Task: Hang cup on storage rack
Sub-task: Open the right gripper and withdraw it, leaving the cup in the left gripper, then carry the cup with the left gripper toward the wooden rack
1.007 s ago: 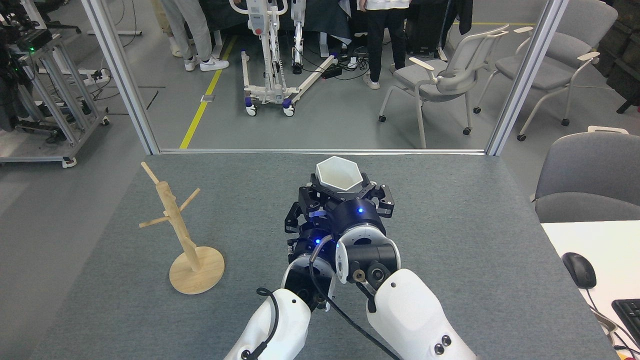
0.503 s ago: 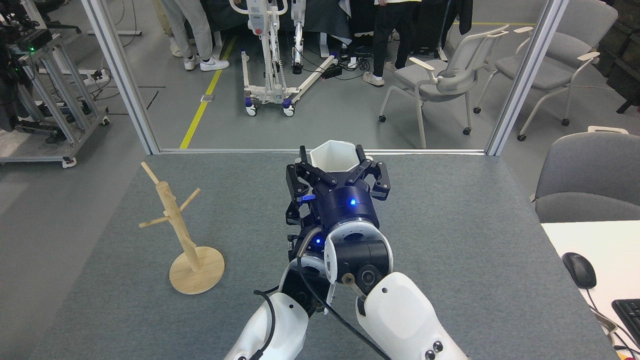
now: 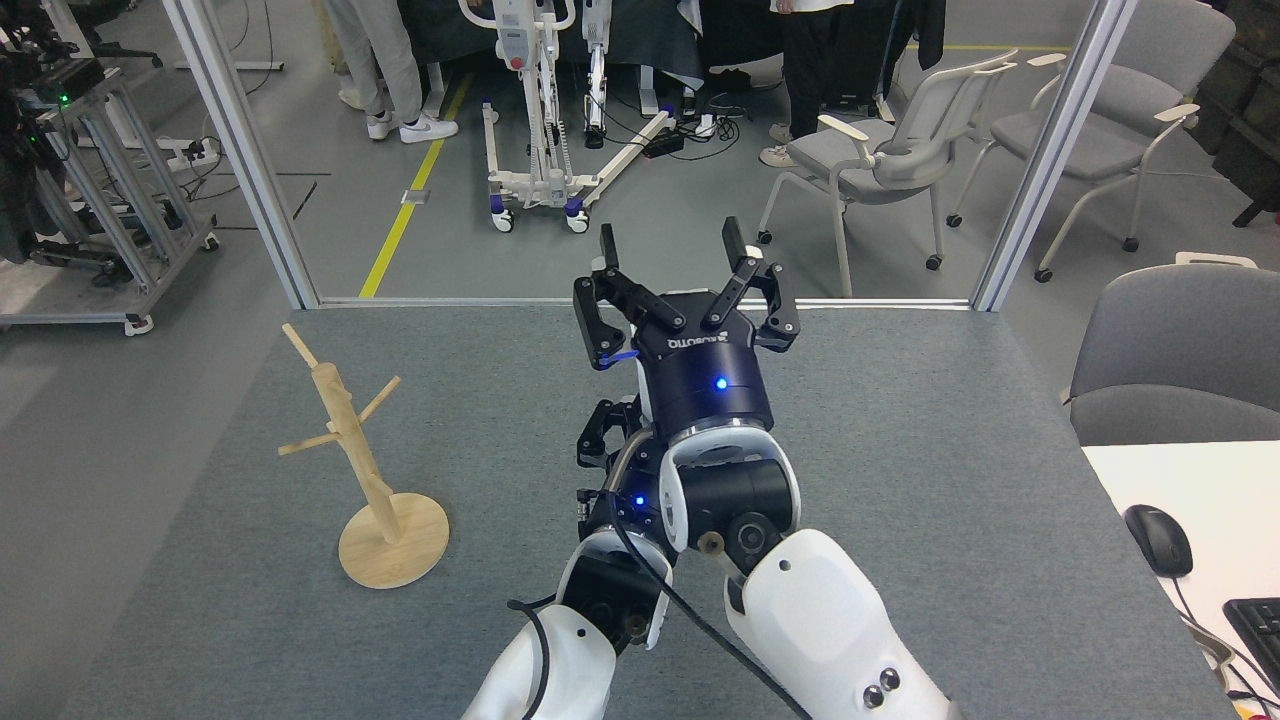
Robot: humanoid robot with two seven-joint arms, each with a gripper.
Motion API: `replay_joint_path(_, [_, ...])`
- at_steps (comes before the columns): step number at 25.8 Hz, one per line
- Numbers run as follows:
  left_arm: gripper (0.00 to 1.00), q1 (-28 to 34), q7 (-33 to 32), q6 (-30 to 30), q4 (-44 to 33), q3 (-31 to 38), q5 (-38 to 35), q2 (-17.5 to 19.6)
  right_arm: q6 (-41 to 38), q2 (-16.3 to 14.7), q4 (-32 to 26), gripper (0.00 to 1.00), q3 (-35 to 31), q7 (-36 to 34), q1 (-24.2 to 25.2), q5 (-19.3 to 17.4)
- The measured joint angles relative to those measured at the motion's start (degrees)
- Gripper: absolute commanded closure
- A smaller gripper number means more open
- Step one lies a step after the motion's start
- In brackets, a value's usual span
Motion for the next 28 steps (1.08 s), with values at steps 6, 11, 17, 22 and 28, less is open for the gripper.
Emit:
replay_joint_path(6, [0.92,3.69,2.15,0.10,-3.11,0.00,-0.64,1.04,-0.20,-3.59,1.55,0.01,-5.87,-2.35,0.39,-0.31])
replay_joint_path(11, [0.92,9.64,5.46,0.45,-8.43,0.33,-2.69,4.82,-3.45,-7.60,6.53,0.01,-13.67,-3.01,4.24,-0.58])
replay_joint_path(17, [0.90,19.25,8.56,0.37,-12.78,0.53,-9.45,8.19,-12.32,-8.82,11.37,0.01,-25.08,-3.33,14.01,-0.65])
replay_joint_path(22, [0.91,25.68,11.28,1.43,-13.95,1.20,-10.86,13.03,-17.61,-8.77,17.13,0.01,-30.49,-9.76,22.27,-0.53])
replay_joint_path(28, [0.91,31.47,12.34,4.09,-14.14,9.21,-11.05,15.31,-21.80,-8.30,22.61,0.01,-34.05,-21.17,28.27,-0.40])
